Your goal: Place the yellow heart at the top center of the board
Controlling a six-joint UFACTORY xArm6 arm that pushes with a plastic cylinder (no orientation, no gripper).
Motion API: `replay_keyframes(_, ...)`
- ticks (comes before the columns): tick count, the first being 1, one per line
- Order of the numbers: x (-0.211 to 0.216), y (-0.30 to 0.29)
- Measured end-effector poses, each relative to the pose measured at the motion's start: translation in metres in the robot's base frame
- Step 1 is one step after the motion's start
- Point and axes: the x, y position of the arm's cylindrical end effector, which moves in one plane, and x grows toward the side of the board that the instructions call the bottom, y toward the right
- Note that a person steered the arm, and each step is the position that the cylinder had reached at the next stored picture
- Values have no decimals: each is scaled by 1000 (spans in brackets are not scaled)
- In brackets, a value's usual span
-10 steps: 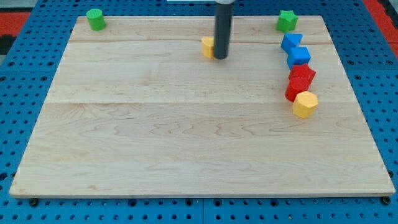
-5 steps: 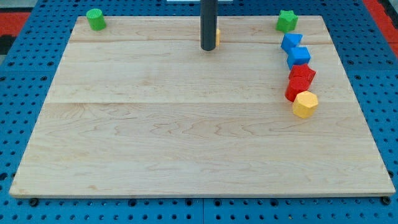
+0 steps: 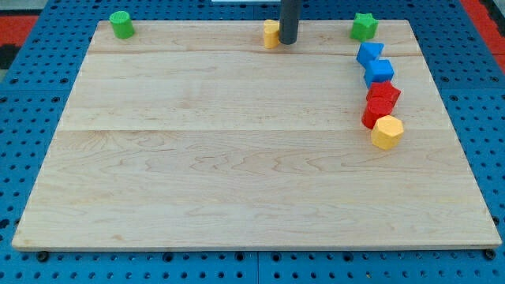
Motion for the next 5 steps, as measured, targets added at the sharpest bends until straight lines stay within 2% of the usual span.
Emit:
replay_keyframes(3, -19, -71)
replay_keyframes(5, -19, -65)
